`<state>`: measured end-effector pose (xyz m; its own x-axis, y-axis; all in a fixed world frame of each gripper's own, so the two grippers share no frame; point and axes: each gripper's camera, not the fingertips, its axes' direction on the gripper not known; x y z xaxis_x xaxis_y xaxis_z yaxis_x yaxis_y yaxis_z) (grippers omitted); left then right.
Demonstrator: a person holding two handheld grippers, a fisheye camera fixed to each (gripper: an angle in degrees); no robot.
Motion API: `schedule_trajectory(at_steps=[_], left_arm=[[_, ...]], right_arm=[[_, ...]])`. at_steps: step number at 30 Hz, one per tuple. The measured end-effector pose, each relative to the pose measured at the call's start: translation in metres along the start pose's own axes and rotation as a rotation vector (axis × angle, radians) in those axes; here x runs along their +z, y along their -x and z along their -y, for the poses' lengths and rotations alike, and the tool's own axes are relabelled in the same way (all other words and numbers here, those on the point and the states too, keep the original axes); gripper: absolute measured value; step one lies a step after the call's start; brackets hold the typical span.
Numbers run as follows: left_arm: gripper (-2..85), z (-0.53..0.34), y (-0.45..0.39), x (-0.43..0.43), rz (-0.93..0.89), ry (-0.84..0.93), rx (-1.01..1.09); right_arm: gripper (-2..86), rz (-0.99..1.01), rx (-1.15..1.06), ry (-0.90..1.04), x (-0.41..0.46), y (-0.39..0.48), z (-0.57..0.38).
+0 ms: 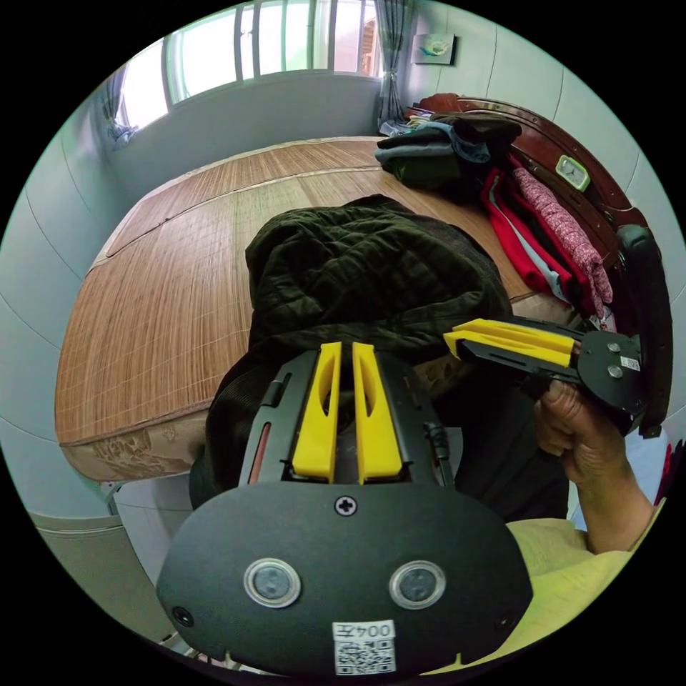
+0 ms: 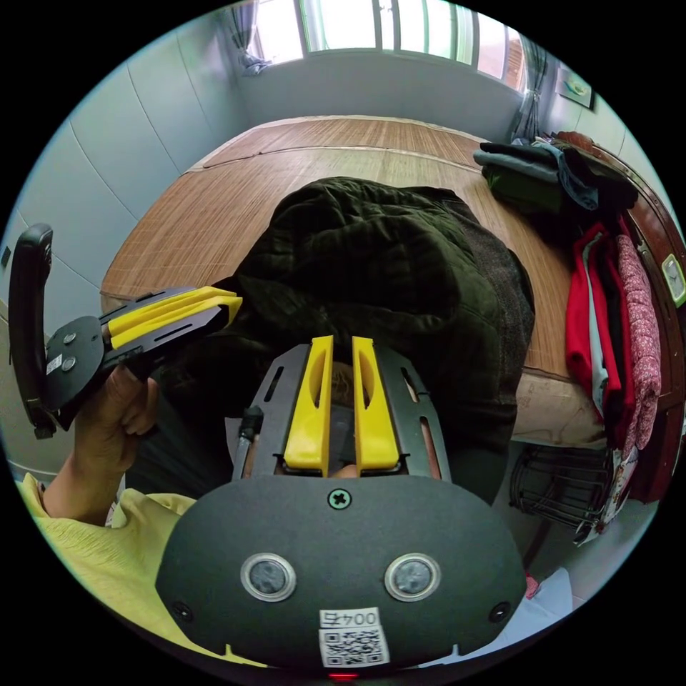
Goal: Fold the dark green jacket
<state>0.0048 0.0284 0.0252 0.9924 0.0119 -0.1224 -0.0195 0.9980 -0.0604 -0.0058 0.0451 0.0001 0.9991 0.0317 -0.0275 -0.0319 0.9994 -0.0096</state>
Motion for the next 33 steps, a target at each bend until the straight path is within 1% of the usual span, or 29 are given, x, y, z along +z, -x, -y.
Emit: schedule_trajectory(at_steps=[33], left_arm=[[0.4, 0.009, 0.001, 0.017, 0.013, 0.012, -0.002]], right_arm=[[4.7, 0.004, 0.007, -0.005, 0.030, -0.017, 0.038]])
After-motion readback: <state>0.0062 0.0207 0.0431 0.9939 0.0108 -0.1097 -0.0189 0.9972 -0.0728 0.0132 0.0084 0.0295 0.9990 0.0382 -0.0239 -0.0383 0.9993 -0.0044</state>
